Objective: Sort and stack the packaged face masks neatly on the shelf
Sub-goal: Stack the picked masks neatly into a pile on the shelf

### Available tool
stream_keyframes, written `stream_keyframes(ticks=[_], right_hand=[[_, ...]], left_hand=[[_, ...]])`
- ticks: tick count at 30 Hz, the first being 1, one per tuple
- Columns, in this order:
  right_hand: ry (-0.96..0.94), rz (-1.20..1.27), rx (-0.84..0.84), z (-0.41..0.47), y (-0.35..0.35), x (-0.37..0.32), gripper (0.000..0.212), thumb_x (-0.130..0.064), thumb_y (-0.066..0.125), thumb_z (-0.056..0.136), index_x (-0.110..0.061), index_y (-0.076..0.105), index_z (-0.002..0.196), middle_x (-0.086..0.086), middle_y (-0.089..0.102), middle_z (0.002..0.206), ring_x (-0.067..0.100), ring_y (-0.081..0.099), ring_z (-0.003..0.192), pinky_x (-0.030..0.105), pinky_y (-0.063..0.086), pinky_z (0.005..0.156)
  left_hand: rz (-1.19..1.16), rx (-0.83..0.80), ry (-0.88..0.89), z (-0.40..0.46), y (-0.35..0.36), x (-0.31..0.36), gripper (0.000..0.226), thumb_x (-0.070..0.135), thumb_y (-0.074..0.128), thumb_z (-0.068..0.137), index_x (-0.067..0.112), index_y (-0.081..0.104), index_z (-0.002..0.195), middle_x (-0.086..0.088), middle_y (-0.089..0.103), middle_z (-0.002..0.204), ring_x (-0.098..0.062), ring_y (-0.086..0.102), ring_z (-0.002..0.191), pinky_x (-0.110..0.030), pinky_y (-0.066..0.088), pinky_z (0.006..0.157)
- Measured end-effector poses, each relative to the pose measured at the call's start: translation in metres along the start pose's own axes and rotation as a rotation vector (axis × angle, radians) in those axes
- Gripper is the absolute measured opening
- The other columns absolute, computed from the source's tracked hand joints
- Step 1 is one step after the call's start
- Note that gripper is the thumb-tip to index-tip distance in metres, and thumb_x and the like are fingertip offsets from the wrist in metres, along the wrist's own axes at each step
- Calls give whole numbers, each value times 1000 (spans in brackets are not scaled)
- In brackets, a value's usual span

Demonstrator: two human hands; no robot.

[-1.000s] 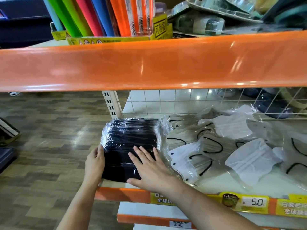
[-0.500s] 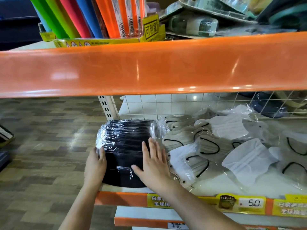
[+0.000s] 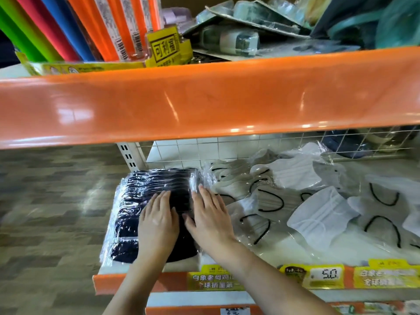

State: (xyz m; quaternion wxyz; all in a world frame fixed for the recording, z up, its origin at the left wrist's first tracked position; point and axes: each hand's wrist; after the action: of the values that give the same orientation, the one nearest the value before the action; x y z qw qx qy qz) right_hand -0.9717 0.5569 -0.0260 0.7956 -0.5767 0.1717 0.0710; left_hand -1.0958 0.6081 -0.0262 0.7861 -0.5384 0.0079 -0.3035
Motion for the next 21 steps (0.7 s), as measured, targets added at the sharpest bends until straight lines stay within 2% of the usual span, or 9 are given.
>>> stream_keyframes(ticks=[1,4,6,9,11,13,15,18,21], right_hand=[[-3,13,16,-1,-7,9,60,-37,65,81,-7,53,131,14,48,142,28,45,131,46,37,108],[-1,9,32,-4,-32,41,54,-32,57,89,-10,45,137,8,43,145,24,38,136,38,29,113],[25,-23,52,-8,-48,64,51,-31,55,90,-11,47,136,7,46,142,26,42,131,38,33,109],[103,-52,50,-18,-66,99,51,-32,58,89,-11,49,135,6,50,137,29,47,126,39,38,102],[128,-77,101,-26,-79,122,49,-29,62,86,-11,54,130,6,54,133,28,50,124,38,40,100],[160,-97,79,-33,-95,144,51,-27,58,88,-11,48,136,6,49,141,25,43,131,35,34,105],[191,-110,38,-40,-108,168,54,-25,55,90,-11,43,141,5,40,149,22,36,137,33,27,110],[234,-118,100,-50,-120,202,46,-22,61,85,-10,57,129,8,53,138,26,50,127,36,38,104],[281,-105,109,-55,-132,227,43,-26,55,91,-10,56,131,7,52,139,25,47,129,36,36,105]], left_hand=[[-16,-13,44,2,2,12,44,25,38,85,0,62,114,-16,67,112,-35,63,106,-47,52,85],[-50,-55,176,5,15,47,43,26,40,84,1,63,111,-15,68,109,-33,65,103,-44,53,83],[-72,-75,239,8,25,73,37,22,45,84,3,63,109,-14,68,107,-32,65,100,-42,54,80],[-86,-119,249,13,39,112,28,13,66,77,8,64,105,-11,70,102,-30,67,95,-41,55,76],[-78,-192,268,16,48,138,29,18,67,73,7,65,100,-12,69,96,-32,67,92,-40,55,73],[-54,-242,291,18,54,164,32,24,63,69,9,64,97,-9,68,92,-32,65,86,-37,52,68],[-72,-239,343,21,60,188,38,24,65,70,9,64,105,-9,69,99,-31,65,93,-38,53,71],[-150,-211,403,28,70,221,39,29,72,70,7,65,101,-10,69,98,-31,66,92,-39,55,72],[-163,-200,429,34,85,248,35,25,75,75,6,65,103,-10,68,101,-31,65,98,-41,54,75]])
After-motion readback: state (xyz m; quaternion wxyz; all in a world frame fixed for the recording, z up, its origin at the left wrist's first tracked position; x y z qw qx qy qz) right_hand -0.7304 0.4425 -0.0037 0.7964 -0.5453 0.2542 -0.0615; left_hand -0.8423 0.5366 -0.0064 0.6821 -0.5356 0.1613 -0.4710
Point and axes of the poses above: each hand's wrist, its own z-axis towards the middle knuckle, its own y-axis out of the palm, x = y × z
